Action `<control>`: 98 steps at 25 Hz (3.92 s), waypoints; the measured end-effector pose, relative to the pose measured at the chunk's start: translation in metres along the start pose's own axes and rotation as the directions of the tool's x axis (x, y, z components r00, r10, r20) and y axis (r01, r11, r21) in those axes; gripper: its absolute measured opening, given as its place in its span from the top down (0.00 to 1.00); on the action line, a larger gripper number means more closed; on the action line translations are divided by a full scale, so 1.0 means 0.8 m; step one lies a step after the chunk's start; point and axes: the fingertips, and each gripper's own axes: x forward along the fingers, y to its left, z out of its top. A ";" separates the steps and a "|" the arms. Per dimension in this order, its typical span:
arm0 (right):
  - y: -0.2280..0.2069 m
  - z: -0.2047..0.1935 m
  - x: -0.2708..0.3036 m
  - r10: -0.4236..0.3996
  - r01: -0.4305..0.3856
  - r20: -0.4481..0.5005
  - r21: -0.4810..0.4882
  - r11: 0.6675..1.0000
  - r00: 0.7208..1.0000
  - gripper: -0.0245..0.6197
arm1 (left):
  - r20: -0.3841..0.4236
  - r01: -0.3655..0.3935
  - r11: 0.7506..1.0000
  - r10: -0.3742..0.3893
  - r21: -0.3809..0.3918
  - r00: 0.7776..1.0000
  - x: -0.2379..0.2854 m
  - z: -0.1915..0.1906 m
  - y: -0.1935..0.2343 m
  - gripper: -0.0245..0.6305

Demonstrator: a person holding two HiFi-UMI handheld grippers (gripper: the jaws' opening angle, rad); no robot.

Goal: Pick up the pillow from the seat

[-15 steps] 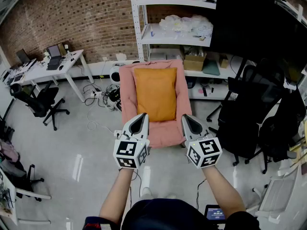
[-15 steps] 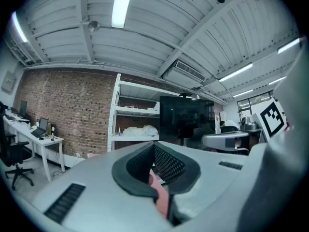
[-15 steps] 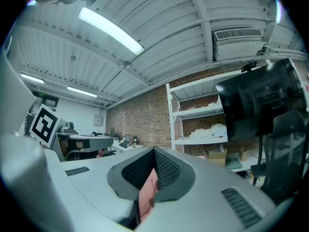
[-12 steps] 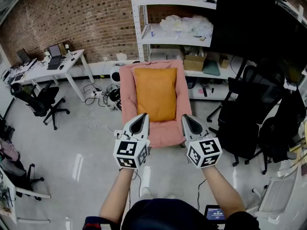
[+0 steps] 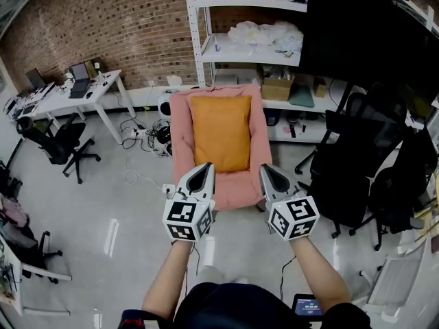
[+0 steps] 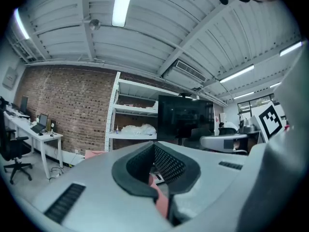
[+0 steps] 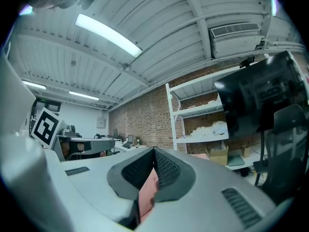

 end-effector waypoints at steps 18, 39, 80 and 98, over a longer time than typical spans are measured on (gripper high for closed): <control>-0.022 -0.001 0.009 0.015 -0.015 0.001 -0.004 1.000 1.000 0.94 | -0.007 -0.013 1.000 0.012 -0.020 1.000 0.019 -0.007 -0.002 0.96; -0.059 -0.014 0.106 0.039 -0.039 -0.021 -0.014 0.999 0.999 0.94 | -0.019 -0.024 0.999 0.023 -0.042 1.000 0.107 -0.017 0.063 0.96; -0.100 -0.005 0.379 -0.042 0.039 -0.077 -0.038 0.999 0.996 0.94 | -0.050 0.062 0.995 -0.066 -0.084 0.997 0.287 -0.003 0.271 0.96; -0.113 -0.026 0.393 -0.092 0.088 -0.112 -0.040 0.995 0.990 0.94 | -0.090 0.093 0.987 -0.105 -0.129 0.990 0.300 -0.039 0.288 0.96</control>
